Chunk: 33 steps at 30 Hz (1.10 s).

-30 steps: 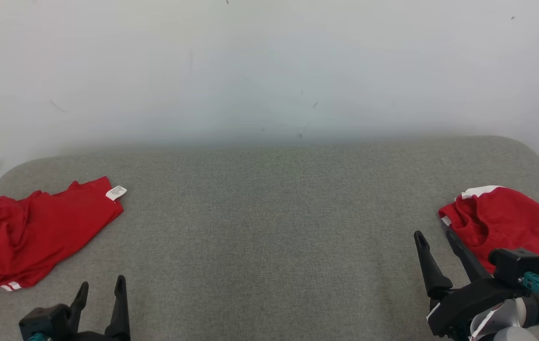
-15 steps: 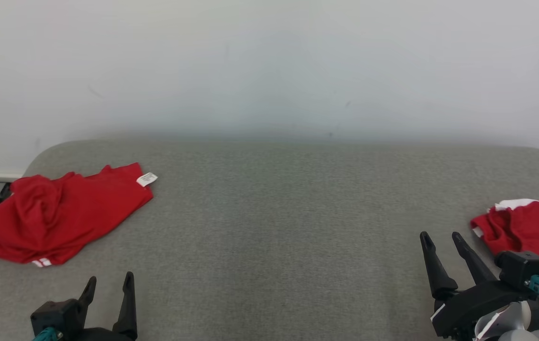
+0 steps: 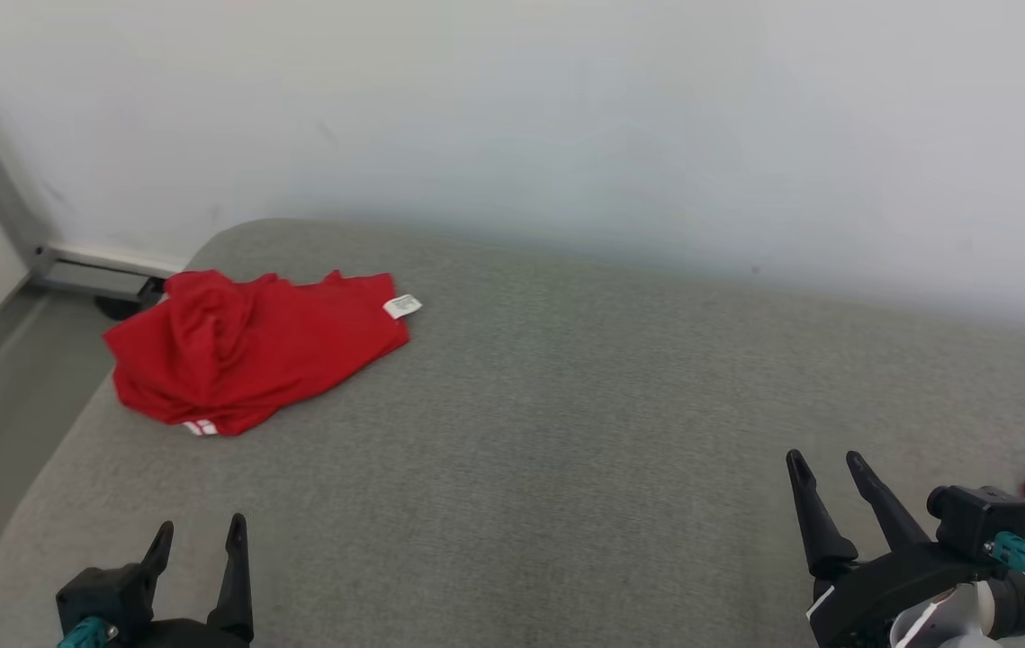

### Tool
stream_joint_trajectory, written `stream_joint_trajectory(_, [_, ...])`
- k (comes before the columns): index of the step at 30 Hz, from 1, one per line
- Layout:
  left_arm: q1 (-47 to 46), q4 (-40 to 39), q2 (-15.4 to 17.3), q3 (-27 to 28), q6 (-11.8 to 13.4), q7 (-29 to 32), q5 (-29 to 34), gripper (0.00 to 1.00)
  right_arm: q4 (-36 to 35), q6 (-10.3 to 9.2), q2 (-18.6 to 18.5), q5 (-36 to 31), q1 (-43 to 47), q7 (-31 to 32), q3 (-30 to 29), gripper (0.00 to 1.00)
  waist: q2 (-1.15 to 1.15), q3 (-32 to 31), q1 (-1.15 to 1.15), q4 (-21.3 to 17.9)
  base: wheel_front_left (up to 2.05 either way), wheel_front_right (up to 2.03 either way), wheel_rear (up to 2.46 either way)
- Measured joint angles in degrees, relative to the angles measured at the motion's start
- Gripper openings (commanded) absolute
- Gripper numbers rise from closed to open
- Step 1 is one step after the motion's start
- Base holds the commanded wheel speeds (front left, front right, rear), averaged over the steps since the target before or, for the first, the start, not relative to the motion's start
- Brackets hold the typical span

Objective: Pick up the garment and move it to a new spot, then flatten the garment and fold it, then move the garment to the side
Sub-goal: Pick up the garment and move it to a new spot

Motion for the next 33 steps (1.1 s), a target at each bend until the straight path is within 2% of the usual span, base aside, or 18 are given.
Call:
stream_joint_trajectory(11, [-0.61, -0.85, 0.51, 0.65, 0.07, 0.44, 0.94, 1.00, 0.51, 0.00, 0.33, 0.00, -0.05, -0.15, 0.84, 1.00, 0.00, 0.21, 0.00, 7.28, 0.00, 0.00, 0.00])
stream_joint_trajectory(16, [-0.48, -1.74, 0.82, 2.16, 0.43, 0.43, 0.93, 1.00, 1.19, 0.30, 0.85, -0.10, -2.29, 0.07, 2.52, 1.00, 0.00, 0.66, 0.00, 9.18, 0.00, 0.00, 0.00])
stream_joint_trajectory(33, [0.51, -1.94, -0.79, 3.27, 0.49, 1.80, 0.80, 1.00, 2.68, 0.56, 0.78, -0.60, -3.31, 0.36, 3.36, 1.00, 0.00, 1.87, 0.00, 10.21, 0.00, 0.00, 0.00])
